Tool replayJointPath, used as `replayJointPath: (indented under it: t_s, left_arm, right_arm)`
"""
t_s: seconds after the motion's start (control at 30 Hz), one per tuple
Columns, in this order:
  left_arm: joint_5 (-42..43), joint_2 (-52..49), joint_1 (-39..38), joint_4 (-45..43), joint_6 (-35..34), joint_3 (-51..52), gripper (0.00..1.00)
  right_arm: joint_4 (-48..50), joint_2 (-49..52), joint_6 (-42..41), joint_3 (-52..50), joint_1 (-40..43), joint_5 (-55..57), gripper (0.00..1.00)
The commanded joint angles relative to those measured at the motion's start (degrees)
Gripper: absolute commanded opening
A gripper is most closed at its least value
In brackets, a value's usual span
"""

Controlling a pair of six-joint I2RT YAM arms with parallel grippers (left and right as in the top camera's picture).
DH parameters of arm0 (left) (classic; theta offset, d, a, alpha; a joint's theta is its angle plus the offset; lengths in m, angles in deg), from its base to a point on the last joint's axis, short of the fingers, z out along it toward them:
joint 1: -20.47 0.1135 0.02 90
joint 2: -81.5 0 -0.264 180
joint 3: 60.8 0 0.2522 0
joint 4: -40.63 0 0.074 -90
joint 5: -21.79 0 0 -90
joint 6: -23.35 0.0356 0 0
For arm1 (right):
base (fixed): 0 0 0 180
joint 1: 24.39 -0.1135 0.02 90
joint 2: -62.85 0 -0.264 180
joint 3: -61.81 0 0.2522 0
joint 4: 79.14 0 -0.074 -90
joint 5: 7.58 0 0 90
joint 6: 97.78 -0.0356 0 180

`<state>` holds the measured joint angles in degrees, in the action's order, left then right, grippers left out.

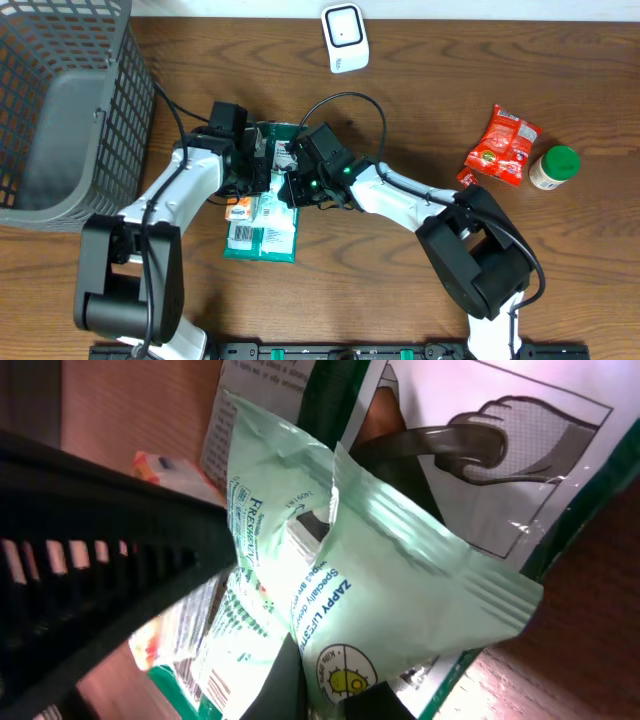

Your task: Scan the item barcode

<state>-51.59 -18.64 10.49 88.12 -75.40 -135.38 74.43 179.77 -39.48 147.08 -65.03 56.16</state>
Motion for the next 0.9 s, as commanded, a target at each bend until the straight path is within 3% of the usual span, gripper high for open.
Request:
replayJointPath:
  t_s: [0.0, 0.27, 0.37, 0.57, 0.87]
  left_arm:
    - [0.94, 4.52, -0.11, -0.68, 0.42, 0.31, 0.08]
    - [-0.11, 15.21, -0.02, -0.52, 0.37, 0.31, 0.13]
    - [-5.84, 17.79, -0.02, 1.09, 0.35, 0.33, 0.14]
    - [-21.55, 17.31, 0.04, 2.86, -3.23, 1.01, 0.17]
    - [-22.64, 12.61, 0.02, 2.25, -5.14, 1.09, 0.17]
  right_arm:
    - [-2.05, -3.08, 5.27, -0.48, 0.66, 0.83, 0.01]
    - [-12.20, -11.80, 12.87, -0.48, 2.34, 7.82, 0.01]
    - [-19.58, -15.74, 15.04, -0.48, 2.75, 14.75, 0.01]
    - [-34.51, -21.31, 15.52, -0.48, 2.84, 33.66, 0.01]
    - [-39.93, -19.12, 15.47, -1.51, 2.84, 37.75, 0.01]
